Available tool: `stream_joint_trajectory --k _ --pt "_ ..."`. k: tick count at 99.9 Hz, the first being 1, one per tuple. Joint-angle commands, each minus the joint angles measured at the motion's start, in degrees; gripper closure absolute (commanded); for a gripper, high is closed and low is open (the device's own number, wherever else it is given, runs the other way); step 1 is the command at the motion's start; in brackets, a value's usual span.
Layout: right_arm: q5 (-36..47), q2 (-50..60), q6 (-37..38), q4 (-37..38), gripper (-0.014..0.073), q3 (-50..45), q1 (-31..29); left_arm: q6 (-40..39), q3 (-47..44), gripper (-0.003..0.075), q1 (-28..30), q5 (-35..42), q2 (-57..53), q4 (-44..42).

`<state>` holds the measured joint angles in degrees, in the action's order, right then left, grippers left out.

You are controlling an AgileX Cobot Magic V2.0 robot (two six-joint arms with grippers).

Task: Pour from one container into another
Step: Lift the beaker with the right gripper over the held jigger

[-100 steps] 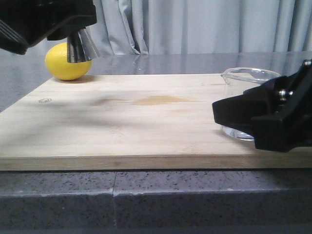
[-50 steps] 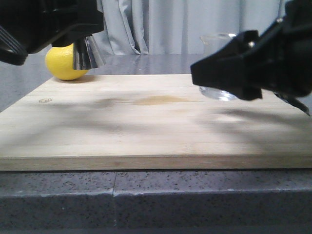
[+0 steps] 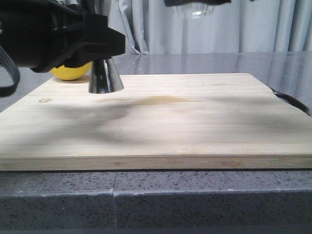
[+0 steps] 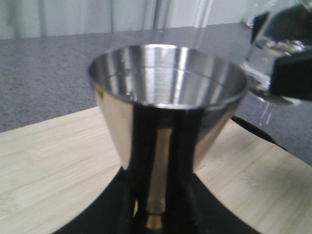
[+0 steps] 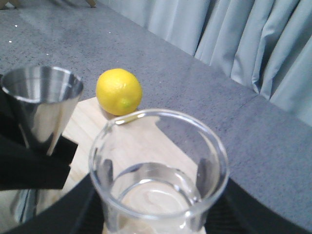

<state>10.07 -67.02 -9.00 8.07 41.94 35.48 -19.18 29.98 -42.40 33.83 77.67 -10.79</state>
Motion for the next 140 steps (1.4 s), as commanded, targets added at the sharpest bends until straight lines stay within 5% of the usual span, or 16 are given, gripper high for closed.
stream_joint_trajectory --k 1,75,140 --pt "3.7 0.8 -0.8 4.4 0.043 3.4 -0.4 -4.7 1.5 0.0739 -0.3 4.3 -1.8 -4.6" --pt "1.9 0.8 -0.8 19.3 0.043 8.4 -0.2 -17.9 1.5 0.0739 -0.3 9.9 -1.8 -26.7" --pt "6.0 0.8 -0.8 29.0 0.043 8.4 -0.2 -18.6 1.5 0.0739 -0.1 9.9 -1.4 -27.3"
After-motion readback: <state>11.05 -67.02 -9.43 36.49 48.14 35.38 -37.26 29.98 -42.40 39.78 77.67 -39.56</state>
